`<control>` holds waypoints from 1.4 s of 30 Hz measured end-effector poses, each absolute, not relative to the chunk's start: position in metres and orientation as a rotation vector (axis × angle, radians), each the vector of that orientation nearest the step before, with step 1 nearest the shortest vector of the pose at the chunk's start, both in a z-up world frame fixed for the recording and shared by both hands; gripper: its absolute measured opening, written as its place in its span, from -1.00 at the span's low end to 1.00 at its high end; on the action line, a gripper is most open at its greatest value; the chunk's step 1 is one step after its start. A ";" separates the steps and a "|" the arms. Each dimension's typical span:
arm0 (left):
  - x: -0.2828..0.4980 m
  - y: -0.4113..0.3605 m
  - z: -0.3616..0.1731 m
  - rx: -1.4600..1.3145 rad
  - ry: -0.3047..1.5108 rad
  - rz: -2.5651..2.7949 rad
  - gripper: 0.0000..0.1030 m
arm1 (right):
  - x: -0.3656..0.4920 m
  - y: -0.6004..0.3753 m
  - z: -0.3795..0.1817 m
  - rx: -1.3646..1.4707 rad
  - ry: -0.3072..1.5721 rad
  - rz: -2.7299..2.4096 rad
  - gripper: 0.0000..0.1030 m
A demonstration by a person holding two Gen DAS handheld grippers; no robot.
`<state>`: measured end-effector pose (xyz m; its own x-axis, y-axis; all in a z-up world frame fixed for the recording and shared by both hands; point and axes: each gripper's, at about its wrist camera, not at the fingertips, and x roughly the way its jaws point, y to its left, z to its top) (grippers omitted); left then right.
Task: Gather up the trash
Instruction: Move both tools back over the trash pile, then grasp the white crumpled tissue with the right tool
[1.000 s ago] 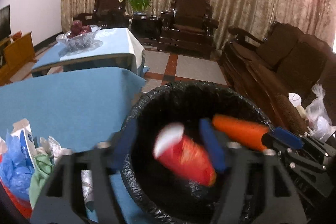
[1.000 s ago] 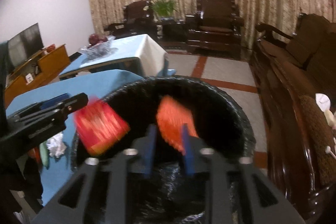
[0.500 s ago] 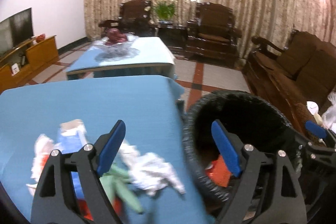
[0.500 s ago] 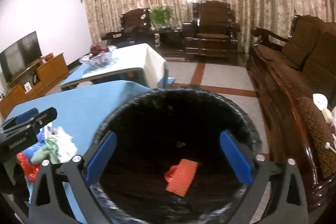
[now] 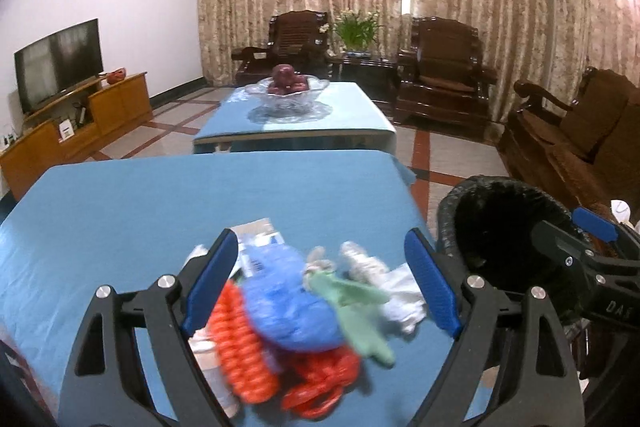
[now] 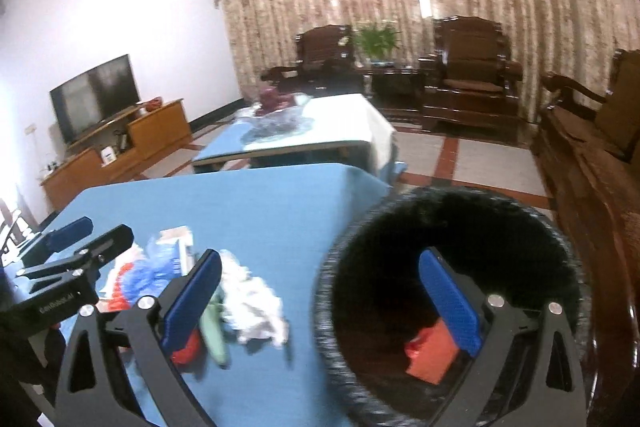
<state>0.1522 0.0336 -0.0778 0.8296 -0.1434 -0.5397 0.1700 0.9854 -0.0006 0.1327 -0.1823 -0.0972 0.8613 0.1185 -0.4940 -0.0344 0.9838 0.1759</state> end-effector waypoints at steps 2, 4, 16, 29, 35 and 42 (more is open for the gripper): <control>0.149 0.045 -0.079 0.046 0.571 -0.150 0.61 | 0.133 -0.169 -0.098 0.158 0.528 0.104 0.89; 0.147 0.060 -0.080 0.035 0.576 -0.132 0.61 | 0.133 -0.154 -0.099 0.135 0.526 0.124 0.89; 0.147 0.117 -0.102 -0.010 0.606 -0.043 0.60 | 0.145 -0.113 -0.127 0.040 0.575 0.198 0.45; 0.150 0.118 -0.120 -0.004 0.612 -0.044 0.59 | 0.172 -0.104 -0.180 -0.038 0.693 0.210 0.19; 0.154 0.109 -0.127 -0.012 0.628 -0.061 0.59 | 0.182 -0.102 -0.194 -0.070 0.745 0.251 -0.12; 0.156 0.098 -0.130 -0.007 0.633 -0.081 0.59 | 0.182 -0.112 -0.197 -0.035 0.758 0.277 -0.96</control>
